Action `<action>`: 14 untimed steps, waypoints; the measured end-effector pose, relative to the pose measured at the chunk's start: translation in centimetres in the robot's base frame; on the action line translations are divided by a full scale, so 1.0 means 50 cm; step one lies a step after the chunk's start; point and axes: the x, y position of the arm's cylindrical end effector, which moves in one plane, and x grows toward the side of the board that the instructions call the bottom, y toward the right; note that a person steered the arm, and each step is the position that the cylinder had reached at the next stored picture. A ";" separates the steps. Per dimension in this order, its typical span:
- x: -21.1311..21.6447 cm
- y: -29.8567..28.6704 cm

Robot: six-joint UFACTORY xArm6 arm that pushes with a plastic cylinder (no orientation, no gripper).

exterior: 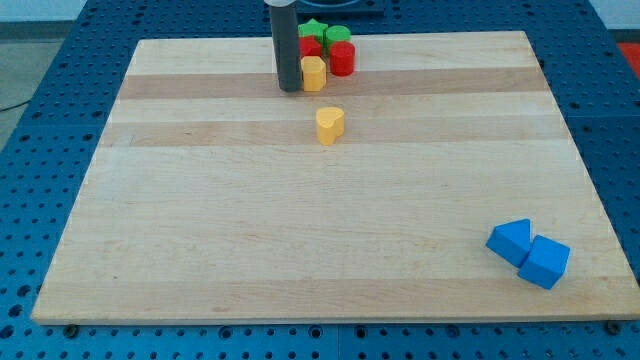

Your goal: Drag the yellow heart close to the right side of the green circle

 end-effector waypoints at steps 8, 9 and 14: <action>0.171 0.151; 0.175 0.173; -0.020 0.270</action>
